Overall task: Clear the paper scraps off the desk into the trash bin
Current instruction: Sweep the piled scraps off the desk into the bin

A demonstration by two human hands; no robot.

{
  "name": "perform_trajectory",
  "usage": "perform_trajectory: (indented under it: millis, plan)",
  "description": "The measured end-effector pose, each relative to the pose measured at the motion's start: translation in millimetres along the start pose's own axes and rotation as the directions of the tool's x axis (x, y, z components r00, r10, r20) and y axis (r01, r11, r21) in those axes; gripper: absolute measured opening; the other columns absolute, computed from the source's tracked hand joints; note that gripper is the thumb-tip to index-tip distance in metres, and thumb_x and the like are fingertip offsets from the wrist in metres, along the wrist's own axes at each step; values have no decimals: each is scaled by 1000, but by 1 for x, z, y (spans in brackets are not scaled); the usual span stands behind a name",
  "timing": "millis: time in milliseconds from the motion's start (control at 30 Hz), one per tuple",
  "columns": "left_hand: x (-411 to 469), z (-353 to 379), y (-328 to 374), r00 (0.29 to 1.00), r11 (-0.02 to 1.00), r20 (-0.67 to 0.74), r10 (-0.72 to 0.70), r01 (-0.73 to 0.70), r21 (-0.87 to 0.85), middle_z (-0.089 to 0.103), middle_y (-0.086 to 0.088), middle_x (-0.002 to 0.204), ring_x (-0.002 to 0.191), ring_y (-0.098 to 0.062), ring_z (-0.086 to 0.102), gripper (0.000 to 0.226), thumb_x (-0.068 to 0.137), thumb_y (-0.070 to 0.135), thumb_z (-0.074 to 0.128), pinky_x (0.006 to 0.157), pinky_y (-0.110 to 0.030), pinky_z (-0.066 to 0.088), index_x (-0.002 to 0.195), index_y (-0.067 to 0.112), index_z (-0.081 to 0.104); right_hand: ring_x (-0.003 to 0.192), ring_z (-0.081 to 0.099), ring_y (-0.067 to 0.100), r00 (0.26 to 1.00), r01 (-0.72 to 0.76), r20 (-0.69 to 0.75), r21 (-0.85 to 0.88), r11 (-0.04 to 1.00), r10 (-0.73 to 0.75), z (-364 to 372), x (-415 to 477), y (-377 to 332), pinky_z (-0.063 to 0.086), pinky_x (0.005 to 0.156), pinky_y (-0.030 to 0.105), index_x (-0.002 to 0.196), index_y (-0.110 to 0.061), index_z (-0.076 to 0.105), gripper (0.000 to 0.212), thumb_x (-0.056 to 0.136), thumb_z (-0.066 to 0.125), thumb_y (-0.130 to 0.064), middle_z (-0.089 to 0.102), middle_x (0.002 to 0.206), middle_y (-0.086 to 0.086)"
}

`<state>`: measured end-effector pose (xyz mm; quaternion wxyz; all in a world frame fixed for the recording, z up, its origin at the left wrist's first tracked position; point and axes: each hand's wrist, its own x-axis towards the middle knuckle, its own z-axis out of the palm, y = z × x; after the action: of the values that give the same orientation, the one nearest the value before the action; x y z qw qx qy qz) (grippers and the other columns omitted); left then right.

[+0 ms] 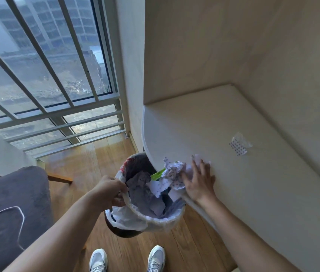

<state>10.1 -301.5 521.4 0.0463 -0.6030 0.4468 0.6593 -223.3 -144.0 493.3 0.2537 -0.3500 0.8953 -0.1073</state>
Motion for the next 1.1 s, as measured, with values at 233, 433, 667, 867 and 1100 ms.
perform_trajectory:
  millis: [233, 433, 667, 867, 1100]
  plan:
    - [-2, -2, 5, 999, 1000, 31, 3, -3, 6, 51, -25, 92, 74, -35, 55, 20, 82, -12, 60, 59, -39, 55, 100, -20, 59, 151, -7, 22, 921, 378, 129, -64, 923, -368, 39, -15, -59, -3, 120, 47, 154, -26, 10, 71, 94, 32, -58, 1, 165, -1]
    - [0, -4, 12, 1000, 999, 7, 23, -23, 31, 58, -26, 92, 73, -37, 63, 16, 82, -10, 62, 54, -40, 62, 97, -15, 61, 149, 9, 8, 914, 405, -87, 188, 895, -396, -19, -2, -25, 11, 119, 32, 150, -28, 29, 61, 94, 45, -47, 17, 162, -7]
    - [8, -5, 12, 999, 999, -15, 37, -36, 29, 61, -27, 88, 69, -36, 66, 10, 82, -8, 64, 52, -36, 58, 91, -13, 63, 150, 10, 30, 956, -211, -185, 99, 972, 226, -121, 91, 86, 19, 118, 43, 152, -17, 20, 70, 94, 52, -41, 8, 164, 12]
    - [10, -7, 13, 999, 999, -8, 48, -48, 8, 60, -25, 80, 64, -34, 65, 9, 82, -10, 62, 51, -36, 58, 90, -13, 62, 144, 21, 36, 987, -161, 20, -68, 985, 162, -108, 122, 113, 24, 116, 45, 145, -16, 35, 63, 95, 44, -53, 21, 159, 15]
    - [8, -9, 17, 998, 998, -9, 55, -55, -19, 53, -24, 87, 72, -35, 58, 10, 81, -11, 62, 57, -40, 57, 90, -14, 58, 151, -1, 28, 987, 140, 113, -231, 963, -117, -64, 111, 48, 14, 117, 51, 152, -34, 17, 68, 93, 40, -59, 2, 165, -7]
